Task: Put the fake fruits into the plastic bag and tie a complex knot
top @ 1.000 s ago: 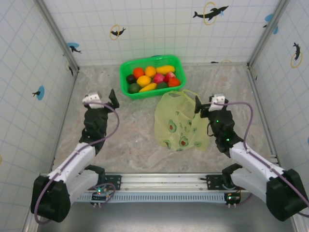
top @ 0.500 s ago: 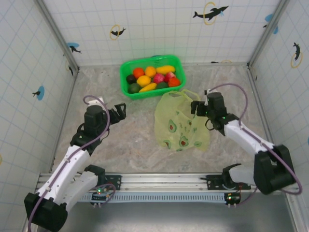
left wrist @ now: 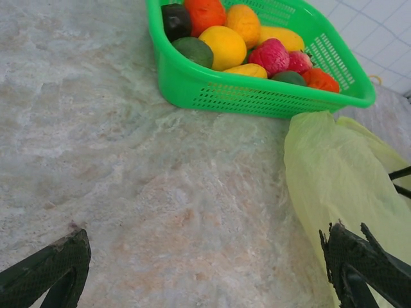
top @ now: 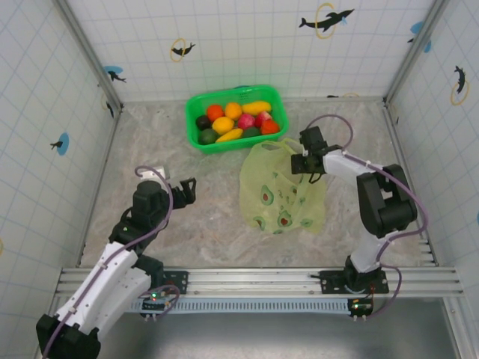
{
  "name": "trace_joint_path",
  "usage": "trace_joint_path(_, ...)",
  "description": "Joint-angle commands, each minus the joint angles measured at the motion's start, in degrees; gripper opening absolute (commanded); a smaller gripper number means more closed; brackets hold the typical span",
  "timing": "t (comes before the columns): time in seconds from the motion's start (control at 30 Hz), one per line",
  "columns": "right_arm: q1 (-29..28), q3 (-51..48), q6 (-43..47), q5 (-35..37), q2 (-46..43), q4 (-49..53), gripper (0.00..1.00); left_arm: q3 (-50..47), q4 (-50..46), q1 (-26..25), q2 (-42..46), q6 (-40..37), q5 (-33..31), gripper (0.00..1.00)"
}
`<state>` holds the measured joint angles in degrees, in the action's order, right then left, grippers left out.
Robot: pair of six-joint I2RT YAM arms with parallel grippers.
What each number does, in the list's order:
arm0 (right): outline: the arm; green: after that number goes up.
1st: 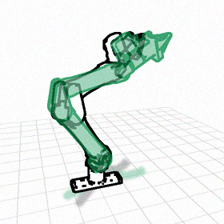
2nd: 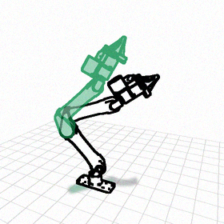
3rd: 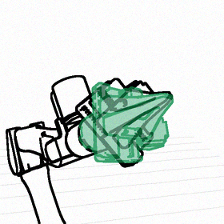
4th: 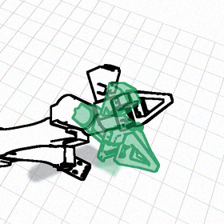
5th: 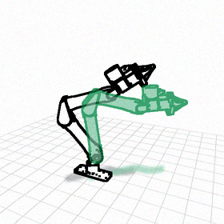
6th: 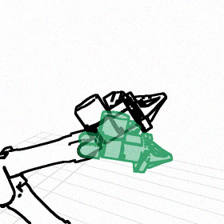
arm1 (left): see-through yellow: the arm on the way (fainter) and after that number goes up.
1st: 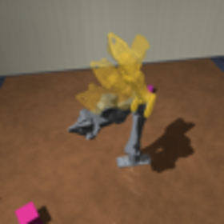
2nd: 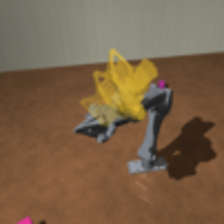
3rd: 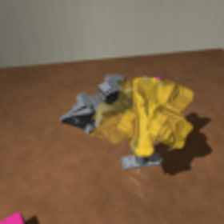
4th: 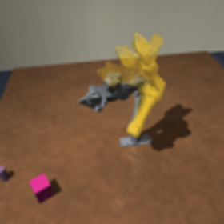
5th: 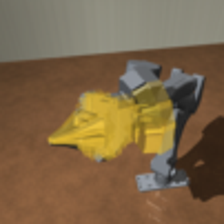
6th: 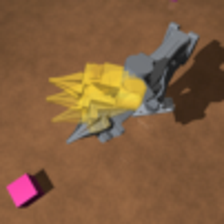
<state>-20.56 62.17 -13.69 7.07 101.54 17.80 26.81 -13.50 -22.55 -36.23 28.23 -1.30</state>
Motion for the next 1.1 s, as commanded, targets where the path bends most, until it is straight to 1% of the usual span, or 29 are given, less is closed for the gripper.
trace_joint_path(0.0,1.00,1.25,-0.37,-0.55,1.09,1.72,0.50,0.09,-0.30,-0.63,1.36,-2.37,-2.40,0.94)
trace_joint_path(0.07,0.90,2.19,-0.11,-0.80,0.49,0.88,0.30,0.25,-0.40,-0.91,1.45,-2.53,-3.50,0.93)
trace_joint_path(0.1,0.57,2.25,0.11,-0.79,-0.79,-0.18,0.23,0.47,-0.56,-1.01,1.32,-2.59,-3.99,0.93)
trace_joint_path(0.13,0.15,1.95,0.31,-0.38,-2.30,-1.42,0.17,0.49,-0.65,-1.02,1.23,-2.57,-4.06,0.93)
trace_joint_path(0.2,-0.67,0.81,0.42,1.26,-6.24,-4.25,0.02,0.44,-0.26,-1.05,0.84,-2.31,-4.15,0.92)
trace_joint_path(0.23,-0.75,0.17,0.23,1.50,-8.08,-5.68,0.00,0.44,-0.03,-1.13,0.59,-2.06,-4.07,0.93)
trace_joint_path(0.43,-0.91,-10.13,-1.77,-0.35,-23.20,-21.65,0.00,4.50,0.32,-1.08,-2.44,-0.49,-1.43,0.92)
trace_joint_path(0.53,-1.21,-15.23,-1.25,-1.70,-29.47,-32.62,0.00,7.58,1.04,-1.13,-4.55,1.02,-0.43,0.92)
trace_joint_path(0.6,-0.82,-17.63,-0.57,-5.77,-31.75,-39.34,0.00,9.00,2.80,-1.10,-6.08,2.03,0.47,0.92)
trace_joint_path(0.7,-0.95,-20.18,2.48,-8.95,-33.69,-49.36,0.00,12.01,6.30,-1.05,-9.91,3.55,2.99,0.92)
trace_joint_path(0.83,-1.55,-20.26,8.61,-13.16,-34.24,-59.84,0.00,16.69,11.10,-1.00,-16.08,6.74,8.41,0.92)
trace_joint_path(0.93,-1.51,-16.78,9.75,-13.53,-33.95,-59.17,0.00,19.91,13.78,-1.12,-20.77,7.56,10.31,0.92)
trace_joint_path(1.07,-0.31,-13.77,12.25,-19.94,-33.28,-57.72,0.00,24.08,15.47,-1.03,-26.78,7.94,12.91,0.92)
